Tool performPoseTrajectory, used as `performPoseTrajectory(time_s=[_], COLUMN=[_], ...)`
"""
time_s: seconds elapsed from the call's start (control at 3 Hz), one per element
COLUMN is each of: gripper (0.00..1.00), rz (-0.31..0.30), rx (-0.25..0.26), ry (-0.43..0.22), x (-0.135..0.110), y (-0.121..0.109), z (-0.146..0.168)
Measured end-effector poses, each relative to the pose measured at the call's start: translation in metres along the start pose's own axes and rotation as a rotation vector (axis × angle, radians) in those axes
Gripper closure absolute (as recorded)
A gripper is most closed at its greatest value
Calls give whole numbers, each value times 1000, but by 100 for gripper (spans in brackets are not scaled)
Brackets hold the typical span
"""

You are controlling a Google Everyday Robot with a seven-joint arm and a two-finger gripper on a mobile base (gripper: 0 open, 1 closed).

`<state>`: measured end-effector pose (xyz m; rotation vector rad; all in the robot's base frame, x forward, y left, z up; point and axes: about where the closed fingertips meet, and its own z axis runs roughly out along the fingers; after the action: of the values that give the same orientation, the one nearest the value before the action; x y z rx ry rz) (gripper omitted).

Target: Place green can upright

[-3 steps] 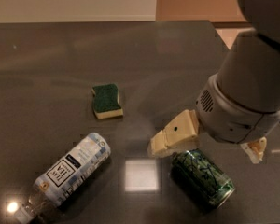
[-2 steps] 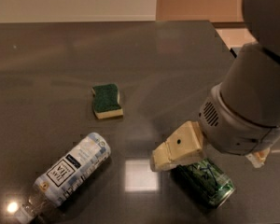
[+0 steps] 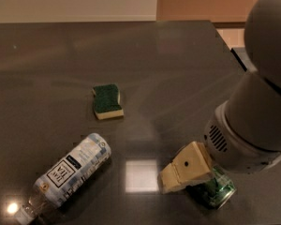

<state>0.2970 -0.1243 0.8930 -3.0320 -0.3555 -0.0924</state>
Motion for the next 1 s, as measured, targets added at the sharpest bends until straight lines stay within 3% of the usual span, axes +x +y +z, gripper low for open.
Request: performPoseTrajectory(time_s=[1.0], gripper=[0], rz=[-91], rx=[-45], ry=[-31], x=[6], y=[17], z=[34])
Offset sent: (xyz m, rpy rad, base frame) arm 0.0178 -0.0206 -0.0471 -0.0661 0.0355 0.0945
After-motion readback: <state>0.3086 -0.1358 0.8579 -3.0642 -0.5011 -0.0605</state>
